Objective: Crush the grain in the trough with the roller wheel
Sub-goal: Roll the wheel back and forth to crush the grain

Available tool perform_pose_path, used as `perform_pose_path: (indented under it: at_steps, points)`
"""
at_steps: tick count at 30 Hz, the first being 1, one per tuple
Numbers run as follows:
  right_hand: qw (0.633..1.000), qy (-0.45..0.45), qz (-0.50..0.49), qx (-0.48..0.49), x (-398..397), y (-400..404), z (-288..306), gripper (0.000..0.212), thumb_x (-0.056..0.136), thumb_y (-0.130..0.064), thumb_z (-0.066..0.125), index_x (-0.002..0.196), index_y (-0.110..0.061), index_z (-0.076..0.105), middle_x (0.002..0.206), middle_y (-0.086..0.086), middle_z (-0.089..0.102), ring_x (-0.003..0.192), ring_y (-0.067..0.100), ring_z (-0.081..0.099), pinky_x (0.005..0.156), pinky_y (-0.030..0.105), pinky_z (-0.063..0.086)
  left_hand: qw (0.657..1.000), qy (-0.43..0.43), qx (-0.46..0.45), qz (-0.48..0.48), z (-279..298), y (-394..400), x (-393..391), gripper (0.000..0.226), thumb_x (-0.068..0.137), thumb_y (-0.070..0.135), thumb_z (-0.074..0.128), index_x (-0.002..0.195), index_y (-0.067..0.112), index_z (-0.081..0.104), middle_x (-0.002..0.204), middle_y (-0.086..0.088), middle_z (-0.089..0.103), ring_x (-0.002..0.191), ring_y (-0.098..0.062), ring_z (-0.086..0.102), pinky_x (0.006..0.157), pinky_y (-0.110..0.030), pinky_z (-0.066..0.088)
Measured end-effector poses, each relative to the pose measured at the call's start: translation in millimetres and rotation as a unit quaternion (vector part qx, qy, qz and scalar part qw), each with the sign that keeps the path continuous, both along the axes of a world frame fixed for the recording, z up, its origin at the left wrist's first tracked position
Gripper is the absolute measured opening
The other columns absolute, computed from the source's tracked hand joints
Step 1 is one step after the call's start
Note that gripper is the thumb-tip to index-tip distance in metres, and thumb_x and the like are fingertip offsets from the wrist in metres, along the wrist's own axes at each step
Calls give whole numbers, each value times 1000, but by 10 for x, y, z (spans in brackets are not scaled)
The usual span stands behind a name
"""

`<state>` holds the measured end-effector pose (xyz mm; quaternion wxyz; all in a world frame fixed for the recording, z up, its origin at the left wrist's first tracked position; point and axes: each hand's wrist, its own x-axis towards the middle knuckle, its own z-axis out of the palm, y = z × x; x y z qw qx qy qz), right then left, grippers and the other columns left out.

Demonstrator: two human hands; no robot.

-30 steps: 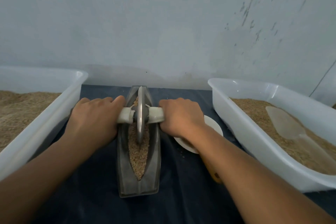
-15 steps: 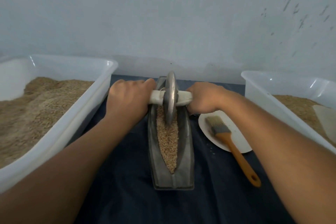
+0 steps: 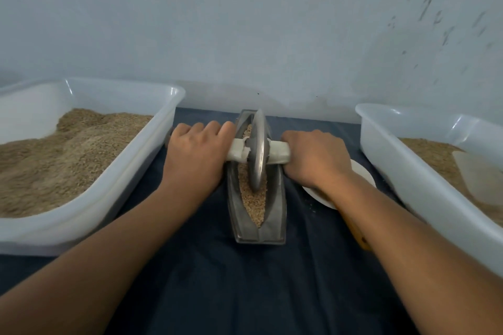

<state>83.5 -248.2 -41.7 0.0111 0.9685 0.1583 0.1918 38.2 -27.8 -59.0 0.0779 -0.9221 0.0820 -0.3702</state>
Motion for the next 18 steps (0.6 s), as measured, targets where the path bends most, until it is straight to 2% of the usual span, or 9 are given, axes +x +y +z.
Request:
perform_pose_path:
  at_steps: [4, 9, 15, 18]
  points:
    - [998, -63, -10, -4, -164, -16, -73, 16, 78, -42, 59, 84, -32, 47, 61, -10, 48, 53, 14, 42, 48, 28, 21, 1000, -1, -4, -8, 8, -9, -139, 22, 83, 20, 64, 95, 22, 45, 83, 2, 54, 75, -24, 53, 74, -38, 39]
    - [996, -84, -26, 12, -248, -33, -113, 20, 79, -39, 62, 84, -29, 45, 59, -10, 43, 52, 18, 41, 48, 28, 20, 999, -19, -37, -31, 26, -27, -186, 19, 84, 18, 65, 96, 23, 51, 85, 2, 55, 78, -24, 55, 75, -38, 38]
    - [995, -95, -23, 11, -264, -26, -97, 21, 77, -37, 63, 82, -28, 44, 58, -9, 44, 53, 20, 46, 50, 29, 25, 999, -1, -42, -27, 54, -11, -228, 29, 80, 19, 69, 102, 24, 51, 89, 3, 54, 82, -23, 54, 78, -38, 37]
    - [994, -108, -20, 9, -280, -14, -78, 21, 77, -36, 63, 83, -28, 45, 57, -10, 42, 51, 20, 42, 50, 29, 24, 999, 6, -42, -21, 99, 7, -254, 34, 76, 15, 68, 105, 24, 51, 91, 3, 55, 85, -24, 55, 80, -38, 36]
